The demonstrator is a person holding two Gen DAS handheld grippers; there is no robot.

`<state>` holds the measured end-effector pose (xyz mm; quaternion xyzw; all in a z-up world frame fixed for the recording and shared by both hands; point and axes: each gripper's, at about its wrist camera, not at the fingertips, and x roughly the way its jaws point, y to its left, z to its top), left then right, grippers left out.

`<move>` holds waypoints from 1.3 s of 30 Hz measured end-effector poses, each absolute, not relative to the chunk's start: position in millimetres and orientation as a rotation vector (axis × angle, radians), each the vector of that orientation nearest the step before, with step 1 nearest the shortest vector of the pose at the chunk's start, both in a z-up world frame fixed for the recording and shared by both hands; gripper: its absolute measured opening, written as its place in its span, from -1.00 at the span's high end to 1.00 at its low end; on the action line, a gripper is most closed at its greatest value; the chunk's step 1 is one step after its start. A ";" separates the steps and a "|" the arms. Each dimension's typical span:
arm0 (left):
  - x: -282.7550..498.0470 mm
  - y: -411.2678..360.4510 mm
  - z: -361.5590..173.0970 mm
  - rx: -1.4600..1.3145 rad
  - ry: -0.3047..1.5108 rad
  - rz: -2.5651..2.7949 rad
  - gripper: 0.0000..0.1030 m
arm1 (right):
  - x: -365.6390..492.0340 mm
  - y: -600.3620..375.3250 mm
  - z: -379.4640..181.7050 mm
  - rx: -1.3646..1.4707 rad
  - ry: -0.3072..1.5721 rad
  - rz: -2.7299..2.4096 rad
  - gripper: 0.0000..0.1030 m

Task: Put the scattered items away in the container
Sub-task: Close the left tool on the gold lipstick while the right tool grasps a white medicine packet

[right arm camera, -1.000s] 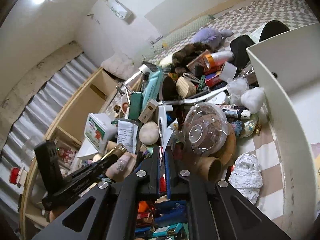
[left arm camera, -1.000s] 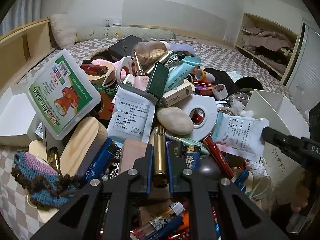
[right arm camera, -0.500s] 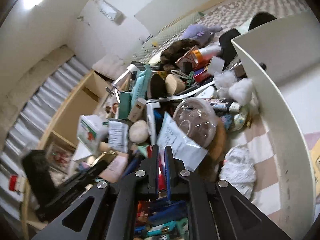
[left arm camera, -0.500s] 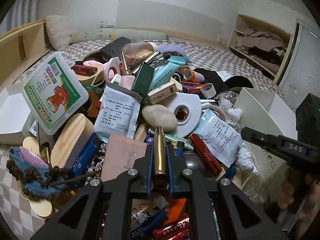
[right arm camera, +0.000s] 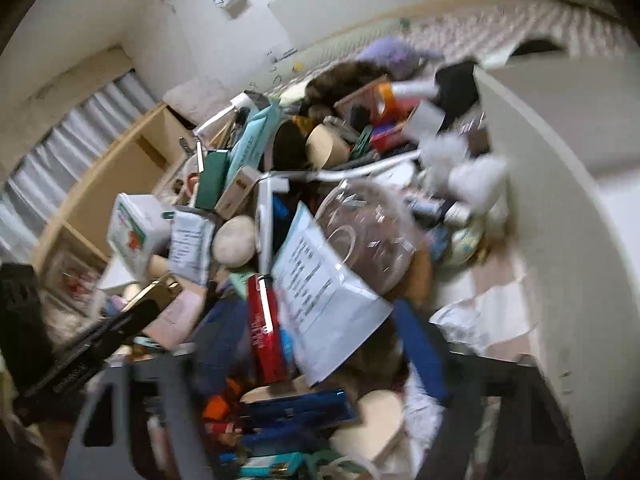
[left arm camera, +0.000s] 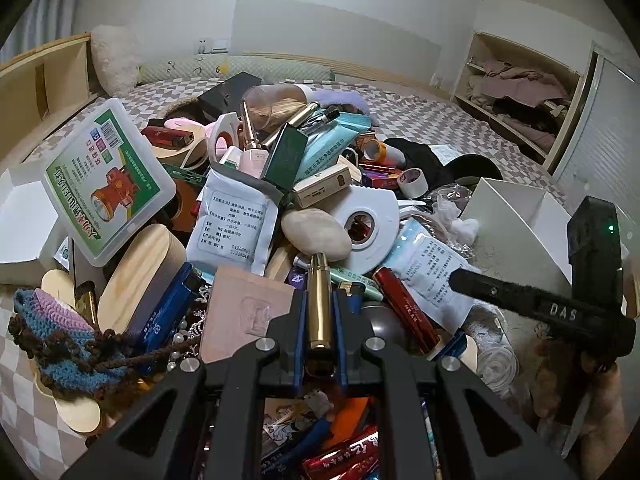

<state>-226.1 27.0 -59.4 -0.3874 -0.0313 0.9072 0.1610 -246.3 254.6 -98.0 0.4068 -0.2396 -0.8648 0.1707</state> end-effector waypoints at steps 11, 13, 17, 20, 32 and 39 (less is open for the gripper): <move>-225.0 30.7 -59.3 -1.100 -0.093 2.567 0.75 | -267.2 228.3 -90.3 1.088 -0.610 -2.406 0.34; -225.2 31.1 -60.2 -1.103 -0.091 2.566 0.75 | -275.0 220.9 -91.9 1.102 -0.576 -2.419 0.49; -226.8 31.6 -61.7 -1.108 -0.093 2.561 0.75 | -277.3 225.1 -101.4 1.131 -0.624 -2.405 0.76; -226.7 32.9 -61.3 -1.105 -0.092 2.557 0.75 | -274.6 230.0 -97.3 1.115 -0.661 -2.406 0.77; -221.3 37.3 -56.3 -1.068 -0.146 2.550 0.75 | -246.7 242.9 -72.9 1.020 -0.710 -2.417 0.77; -218.7 49.5 -44.1 -1.035 -0.127 2.543 0.75 | -233.5 241.5 -55.7 0.969 -0.678 -2.430 0.77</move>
